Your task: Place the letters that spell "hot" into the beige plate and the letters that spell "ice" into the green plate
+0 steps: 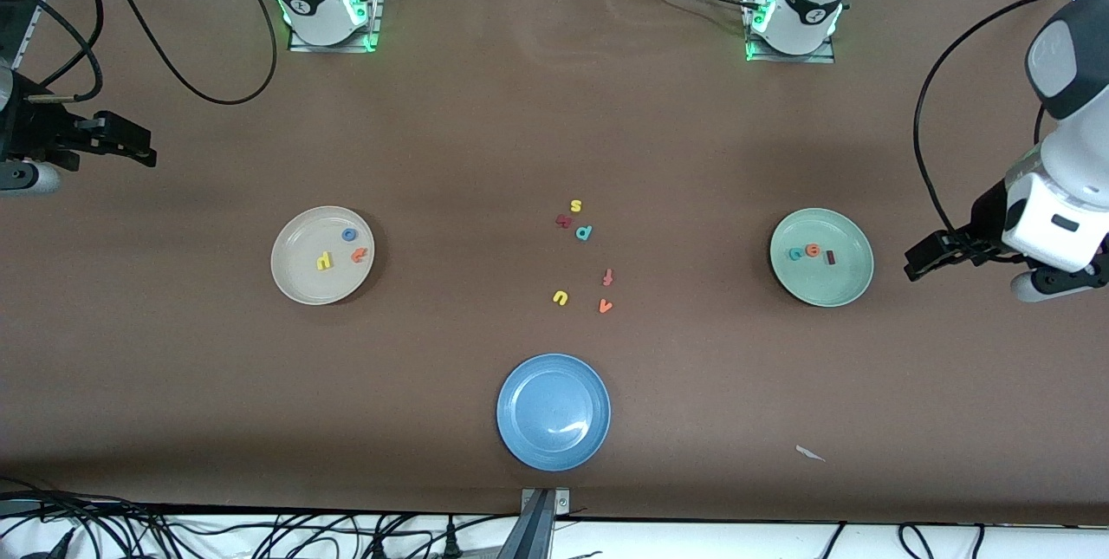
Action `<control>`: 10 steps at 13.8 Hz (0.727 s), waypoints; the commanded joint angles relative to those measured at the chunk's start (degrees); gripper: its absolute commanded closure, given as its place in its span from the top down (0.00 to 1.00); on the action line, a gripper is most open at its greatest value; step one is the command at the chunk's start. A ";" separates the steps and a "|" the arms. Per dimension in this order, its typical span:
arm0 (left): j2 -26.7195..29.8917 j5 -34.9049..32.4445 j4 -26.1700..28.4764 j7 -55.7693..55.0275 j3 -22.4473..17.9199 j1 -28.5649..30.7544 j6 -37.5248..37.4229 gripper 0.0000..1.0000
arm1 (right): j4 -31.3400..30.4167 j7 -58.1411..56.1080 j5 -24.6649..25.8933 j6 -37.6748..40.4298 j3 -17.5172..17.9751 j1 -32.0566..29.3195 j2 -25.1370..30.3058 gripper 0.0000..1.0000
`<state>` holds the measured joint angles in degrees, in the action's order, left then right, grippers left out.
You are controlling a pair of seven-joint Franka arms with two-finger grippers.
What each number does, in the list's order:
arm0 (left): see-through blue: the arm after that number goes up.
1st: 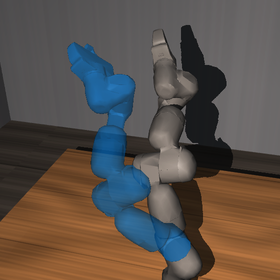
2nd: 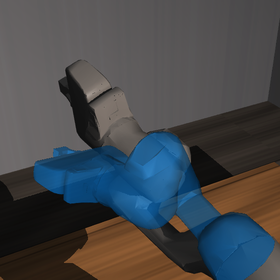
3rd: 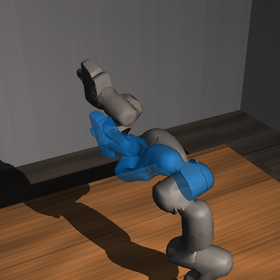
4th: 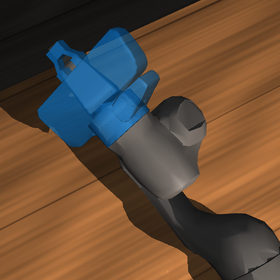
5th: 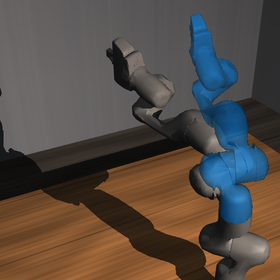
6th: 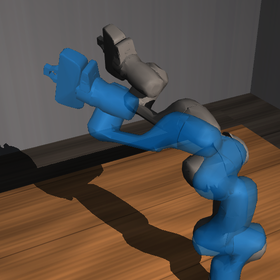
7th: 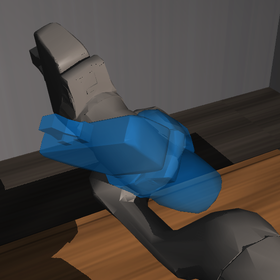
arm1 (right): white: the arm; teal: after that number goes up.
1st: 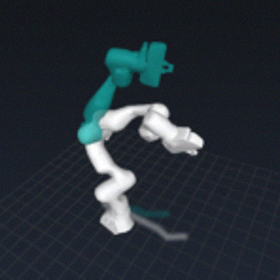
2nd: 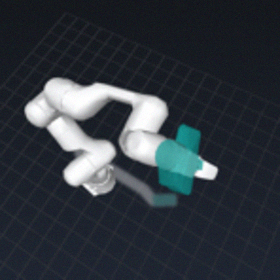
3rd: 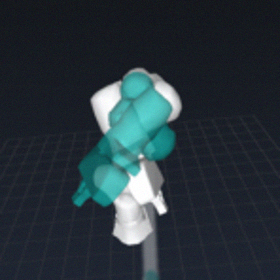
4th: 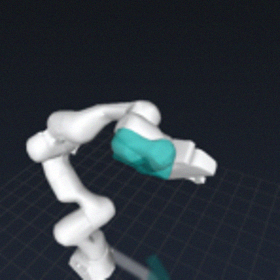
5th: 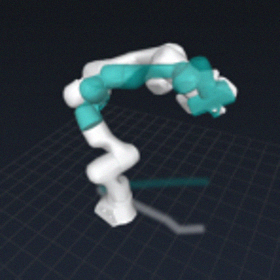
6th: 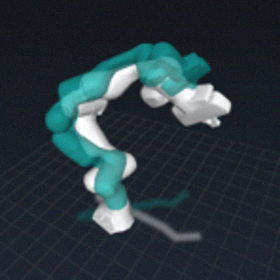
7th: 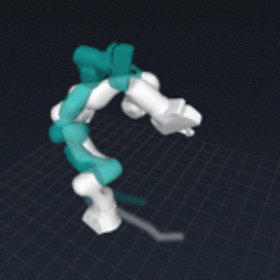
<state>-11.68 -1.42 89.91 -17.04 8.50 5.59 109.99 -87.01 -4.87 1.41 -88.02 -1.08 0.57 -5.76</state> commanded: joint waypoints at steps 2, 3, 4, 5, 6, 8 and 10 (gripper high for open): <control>3.32 1.77 0.18 6.48 -3.30 -2.59 -2.84 0.98 | 1.85 0.04 0.09 -0.21 0.02 -0.93 -0.57 1.00; 4.29 1.86 1.05 8.67 -4.01 -3.30 -2.94 0.98 | 1.85 -0.14 0.09 -0.39 -0.06 -0.93 -0.57 1.00; 4.99 1.86 2.01 9.82 -4.02 -3.22 -3.03 0.98 | 1.85 -0.31 0.17 -0.31 0.02 -0.93 -0.48 1.00; 5.35 2.38 2.28 10.09 -4.02 -2.87 -2.94 0.98 | 1.85 -0.49 0.26 -0.31 0.11 -0.93 -0.48 1.00; 5.52 4.82 2.20 10.27 -3.93 -2.43 -2.77 0.98 | 1.85 -0.49 0.35 -0.31 0.20 -0.84 -0.48 1.00; 5.44 7.04 2.20 11.93 -3.84 -1.46 -2.76 0.98 | 1.85 -0.67 0.44 -0.22 0.20 -0.84 -0.48 1.00; 5.26 6.78 2.20 13.08 -3.93 -1.46 -3.20 0.99 | 1.85 -0.67 1.05 -0.13 0.20 -0.84 -0.48 1.00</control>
<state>-7.91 4.10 90.48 -6.67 4.99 3.99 107.30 -86.58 -4.86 1.62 -88.68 -1.24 0.03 -5.75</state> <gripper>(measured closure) 0.013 0.000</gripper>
